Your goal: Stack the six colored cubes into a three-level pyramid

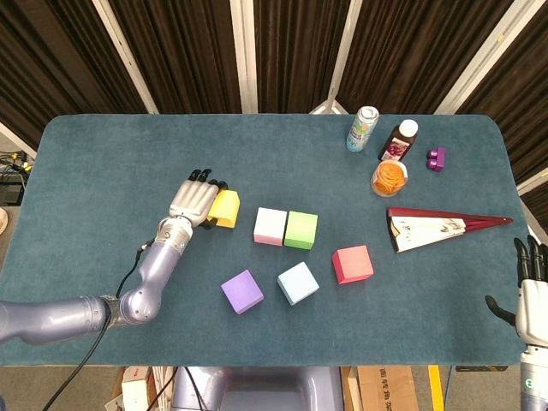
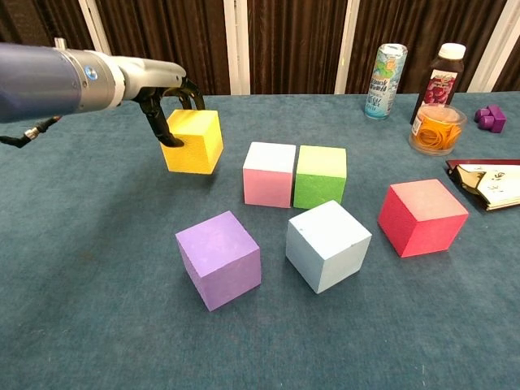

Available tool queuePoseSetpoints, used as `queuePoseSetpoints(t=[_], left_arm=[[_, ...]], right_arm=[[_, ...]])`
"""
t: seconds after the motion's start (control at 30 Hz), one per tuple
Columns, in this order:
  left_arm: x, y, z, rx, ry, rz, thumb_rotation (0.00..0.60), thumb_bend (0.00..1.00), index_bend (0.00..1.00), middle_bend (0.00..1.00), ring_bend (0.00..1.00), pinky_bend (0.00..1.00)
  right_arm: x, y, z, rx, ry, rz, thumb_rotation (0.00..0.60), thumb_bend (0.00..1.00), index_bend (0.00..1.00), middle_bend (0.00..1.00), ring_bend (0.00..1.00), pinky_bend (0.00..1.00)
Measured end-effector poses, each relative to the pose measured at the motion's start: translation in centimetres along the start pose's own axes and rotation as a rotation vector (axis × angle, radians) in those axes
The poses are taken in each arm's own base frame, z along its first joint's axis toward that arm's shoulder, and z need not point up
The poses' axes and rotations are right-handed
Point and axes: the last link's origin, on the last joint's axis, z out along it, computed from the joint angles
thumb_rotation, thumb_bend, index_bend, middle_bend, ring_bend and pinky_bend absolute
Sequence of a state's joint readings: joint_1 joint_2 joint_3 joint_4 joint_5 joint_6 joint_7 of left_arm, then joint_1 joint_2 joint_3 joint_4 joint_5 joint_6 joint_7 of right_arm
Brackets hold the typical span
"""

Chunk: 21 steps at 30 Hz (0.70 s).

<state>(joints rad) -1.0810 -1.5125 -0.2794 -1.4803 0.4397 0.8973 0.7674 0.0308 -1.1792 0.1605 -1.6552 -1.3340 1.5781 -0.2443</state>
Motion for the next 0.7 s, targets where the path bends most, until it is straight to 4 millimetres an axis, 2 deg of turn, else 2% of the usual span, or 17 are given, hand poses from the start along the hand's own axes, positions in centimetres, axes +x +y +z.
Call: queuePoseSetpoints(t=[0.27, 0.7], left_arm=[[-1.4, 1.4, 0.4, -0.003, -0.016, 0.013, 0.600, 0.37, 0.23, 0.22, 0.00, 0.00], [-1.3, 2.9, 0.0, 0.024, 0.015, 0.013, 0.600, 0.37, 0.23, 0.24, 0.00, 0.00]], right_arm=[[0.0, 0.3, 0.1, -0.005, -0.007, 0.011, 0.600, 0.16, 0.00, 0.03, 0.02, 0.00], [0.2, 0.4, 0.1, -0.003, -0.007, 0.028, 0.600, 0.16, 0.00, 0.03, 0.02, 0.00]])
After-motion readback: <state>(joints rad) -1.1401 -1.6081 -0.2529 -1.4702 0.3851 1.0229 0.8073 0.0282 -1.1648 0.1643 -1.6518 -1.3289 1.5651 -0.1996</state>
